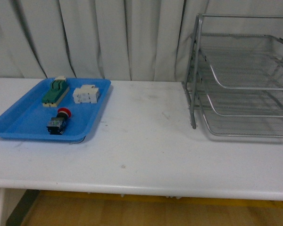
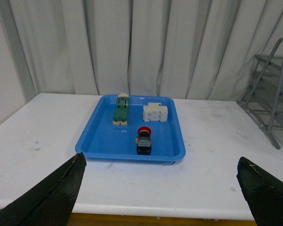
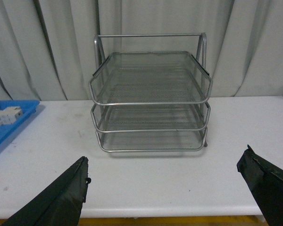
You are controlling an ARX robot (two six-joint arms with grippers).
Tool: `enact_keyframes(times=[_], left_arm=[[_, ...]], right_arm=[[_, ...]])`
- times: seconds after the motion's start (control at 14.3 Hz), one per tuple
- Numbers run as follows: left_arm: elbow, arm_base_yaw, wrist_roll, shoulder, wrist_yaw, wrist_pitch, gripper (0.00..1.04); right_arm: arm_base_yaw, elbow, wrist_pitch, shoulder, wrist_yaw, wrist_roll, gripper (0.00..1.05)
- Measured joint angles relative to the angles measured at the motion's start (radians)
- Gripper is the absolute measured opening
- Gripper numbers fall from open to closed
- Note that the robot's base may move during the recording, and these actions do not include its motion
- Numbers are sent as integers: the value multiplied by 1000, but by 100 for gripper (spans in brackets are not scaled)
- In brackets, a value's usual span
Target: Place button on rack with both arms
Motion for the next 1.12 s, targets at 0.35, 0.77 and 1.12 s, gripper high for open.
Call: enact_keyframes(times=[0.35,0.77,1.12], left_arm=[[0,0,0,0,0,0,98],[0,0,0,0,0,0,98],[0,0,0,0,0,0,98]], right_arm=[[0,0,0,0,0,0,98],[0,0,0,0,0,0,98],[-292,147,326,486,-265,98,98]])
